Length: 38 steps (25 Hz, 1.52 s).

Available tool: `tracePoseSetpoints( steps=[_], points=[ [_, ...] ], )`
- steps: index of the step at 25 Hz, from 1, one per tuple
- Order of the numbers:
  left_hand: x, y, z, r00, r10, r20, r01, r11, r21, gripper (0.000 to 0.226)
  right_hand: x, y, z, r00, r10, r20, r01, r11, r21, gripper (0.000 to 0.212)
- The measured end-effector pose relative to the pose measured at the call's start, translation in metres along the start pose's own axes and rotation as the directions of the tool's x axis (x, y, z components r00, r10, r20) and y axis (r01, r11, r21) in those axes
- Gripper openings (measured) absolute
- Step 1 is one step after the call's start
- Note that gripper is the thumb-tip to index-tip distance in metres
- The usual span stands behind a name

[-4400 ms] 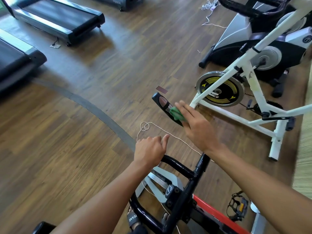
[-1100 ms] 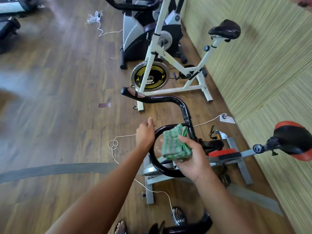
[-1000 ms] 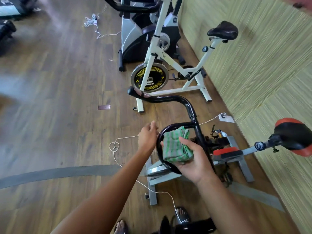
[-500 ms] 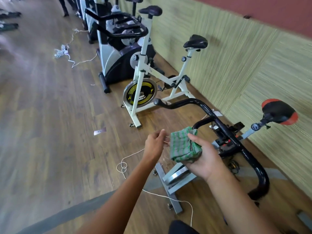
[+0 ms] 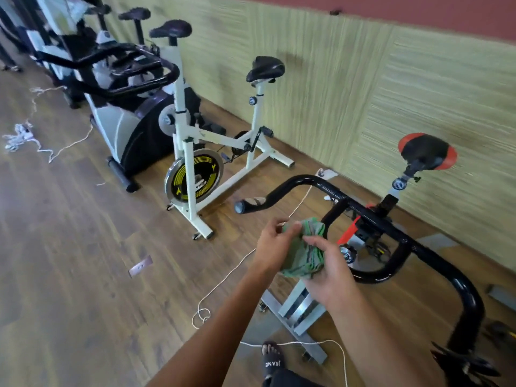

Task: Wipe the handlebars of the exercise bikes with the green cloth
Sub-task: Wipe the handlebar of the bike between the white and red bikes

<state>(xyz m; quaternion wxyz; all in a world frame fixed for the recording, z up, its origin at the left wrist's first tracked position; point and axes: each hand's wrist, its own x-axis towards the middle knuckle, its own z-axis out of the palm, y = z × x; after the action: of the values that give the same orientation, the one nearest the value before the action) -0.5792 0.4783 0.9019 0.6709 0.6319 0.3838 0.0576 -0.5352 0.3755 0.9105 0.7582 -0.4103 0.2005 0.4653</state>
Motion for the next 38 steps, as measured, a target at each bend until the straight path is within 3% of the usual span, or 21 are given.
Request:
tracePoseSetpoints(
  steps=[2, 5, 7, 9, 12, 14, 17, 19, 21, 23, 24, 27, 30, 32, 35, 37, 38],
  points=[
    [0.014, 0.006, -0.004, 0.972, -0.114, 0.208, 0.16, 0.962, -0.222, 0.042, 0.01, -0.002, 0.005, 1.0, -0.019, 0.003, 0.019, 0.999, 0.033, 0.031],
    [0.026, 0.013, -0.01, 0.832, -0.118, 0.542, 0.4, 0.805, -0.439, 0.048, 0.018, -0.009, 0.011, 0.998, -0.059, -0.037, 0.061, 0.996, 0.062, 0.029],
    [0.033, 0.012, -0.004, 0.812, -0.11, 0.574, 0.432, 0.773, -0.464, 0.04, 0.024, -0.011, 0.015, 0.991, -0.112, -0.079, 0.119, 0.988, 0.1, 0.028],
    [0.044, 0.008, 0.007, 0.846, -0.128, 0.517, 0.402, 0.79, -0.463, 0.038, 0.035, -0.011, 0.018, 0.952, -0.194, -0.236, 0.22, 0.971, 0.088, 0.025],
    [0.075, -0.001, 0.022, 0.961, -0.053, 0.271, 0.169, 0.889, -0.426, 0.028, 0.049, -0.002, 0.022, 0.75, -0.45, -0.485, 0.306, 0.886, -0.348, 0.02],
    [0.092, 0.002, 0.032, 0.985, 0.083, 0.153, -0.032, 0.95, -0.31, 0.02, 0.047, 0.01, 0.022, 0.579, -0.65, -0.493, 0.315, 0.736, -0.6, 0.013],
    [0.105, 0.013, 0.047, 0.94, 0.312, 0.14, -0.293, 0.946, -0.139, 0.024, 0.039, 0.031, 0.002, 0.31, -0.841, -0.444, 0.221, 0.518, -0.826, 0.017],
    [0.123, 0.008, 0.058, 0.864, 0.47, 0.182, -0.485, 0.873, 0.047, 0.033, 0.045, 0.043, -0.018, 0.227, -0.897, -0.38, -0.014, 0.388, -0.922, 0.024],
    [0.138, -0.003, 0.069, 0.777, 0.562, 0.284, -0.626, 0.738, 0.252, 0.048, 0.057, 0.053, -0.03, 0.261, -0.911, -0.319, -0.184, 0.277, -0.943, 0.033],
    [0.141, -0.016, 0.076, 0.685, 0.586, 0.432, -0.726, 0.6, 0.337, 0.055, 0.065, 0.059, -0.032, 0.252, -0.925, -0.284, -0.216, 0.232, -0.948, 0.041],
    [0.136, -0.022, 0.077, 0.668, 0.543, 0.508, -0.733, 0.599, 0.322, 0.058, 0.067, 0.061, -0.033, 0.231, -0.931, -0.281, -0.224, 0.231, -0.947, 0.043],
    [0.118, -0.036, 0.064, 0.724, 0.405, 0.559, -0.606, 0.761, 0.233, 0.066, 0.066, 0.059, -0.032, 0.227, -0.937, -0.267, -0.252, 0.208, -0.945, 0.045],
    [0.111, -0.038, 0.051, 0.663, 0.471, 0.582, -0.688, 0.689, 0.226, 0.061, 0.064, 0.059, -0.034, 0.261, -0.929, -0.263, -0.267, 0.193, -0.944, 0.048],
    [0.116, -0.029, 0.058, 0.687, 0.416, 0.595, -0.666, 0.688, 0.288, 0.059, 0.063, 0.059, -0.033, 0.287, -0.917, -0.275, -0.274, 0.196, -0.942, 0.049],
    [0.109, -0.019, 0.06, 0.722, 0.344, 0.6, -0.62, 0.706, 0.341, 0.063, 0.054, 0.047, -0.024, 0.323, -0.873, -0.364, -0.211, 0.308, -0.928, 0.044],
    [0.097, -0.017, 0.047, 0.69, 0.321, 0.649, -0.616, 0.731, 0.293, 0.063, 0.047, 0.026, -0.013, 0.38, -0.791, -0.479, -0.014, 0.513, -0.859, 0.033],
    [0.095, -0.018, 0.039, 0.676, 0.305, 0.671, -0.615, 0.734, 0.286, 0.058, 0.046, 0.014, -0.009, 0.443, -0.742, -0.504, 0.133, 0.61, -0.781, 0.03]
  ],
)
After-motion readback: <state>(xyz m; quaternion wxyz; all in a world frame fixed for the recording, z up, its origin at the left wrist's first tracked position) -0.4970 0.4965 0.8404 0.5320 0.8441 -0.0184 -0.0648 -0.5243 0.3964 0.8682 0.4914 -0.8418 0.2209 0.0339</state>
